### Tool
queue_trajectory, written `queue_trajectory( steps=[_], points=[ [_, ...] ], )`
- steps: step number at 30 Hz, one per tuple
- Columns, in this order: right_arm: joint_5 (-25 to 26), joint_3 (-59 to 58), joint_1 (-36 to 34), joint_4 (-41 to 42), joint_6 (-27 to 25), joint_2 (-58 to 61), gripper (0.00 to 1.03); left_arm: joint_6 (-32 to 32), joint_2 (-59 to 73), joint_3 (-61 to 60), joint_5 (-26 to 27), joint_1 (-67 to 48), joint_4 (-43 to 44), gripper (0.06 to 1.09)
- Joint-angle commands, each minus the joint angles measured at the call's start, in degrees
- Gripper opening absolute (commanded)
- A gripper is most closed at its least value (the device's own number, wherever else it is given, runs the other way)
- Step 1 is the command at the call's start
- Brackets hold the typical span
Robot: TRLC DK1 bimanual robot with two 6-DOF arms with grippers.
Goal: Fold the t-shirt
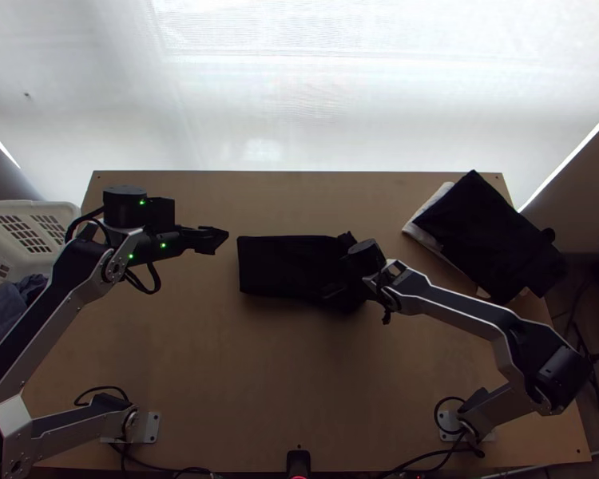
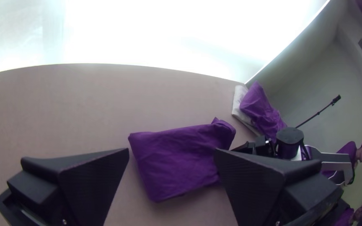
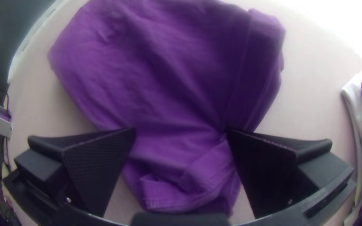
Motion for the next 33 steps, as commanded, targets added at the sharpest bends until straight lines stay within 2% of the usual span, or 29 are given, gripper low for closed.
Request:
queue_trajectory(
  steps=[1, 5, 8, 13, 17, 19, 24, 26, 33],
  points=[
    [-0.05, -1.38, 0.41, -0.68, 0.87, 1.13, 0.98, 0.14, 0.89, 0.0, 0.01, 0.18, 0.17, 1.04],
    [-1.72, 3.1, -1.08, -5.69, 1.66, -7.13, 0.98, -0.12, 0.97, 0.0, 0.1, -0.35, 0.7, 1.04],
    [-6.99, 8.2, -5.57, -12.11, 3.77, -11.35, 0.98, -0.12, 1.33, 0.08, 0.1, -0.88, 0.87, 1.04],
    [-24.66, 12.42, -17.34, -18.87, 10.1, -12.32, 0.98, -0.3, 1.5, 0.17, 0.1, -2.11, 0.96, 1.04],
    [-39.6, 12.5, -28.15, -22.83, 11.94, -6.25, 0.98, -0.3, 2.2, 1.14, 0.1, -2.28, 1.14, 1.04],
    [-44.52, 12.5, -32.55, -24.5, 12.12, -2.74, 0.99, -0.38, 2.64, 2.02, 0.1, -2.28, 1.14, 1.04],
    [-47.07, 11.54, -36.24, -25.38, 11.86, 2.36, 0.99, -0.47, 3.0, 2.9, 0.1, -2.55, 0.96, 1.04],
    [-49.79, 11.8, -36.33, -25.29, 11.59, 4.74, 0.99, -0.47, 3.08, 2.98, 0.1, -2.72, 0.96, 1.04],
    [-49.88, 14.09, -33.95, -25.2, 8.6, 11.68, 0.99, -0.47, 3.43, 3.95, 0.1, -2.99, 0.7, 1.04]
  ],
)
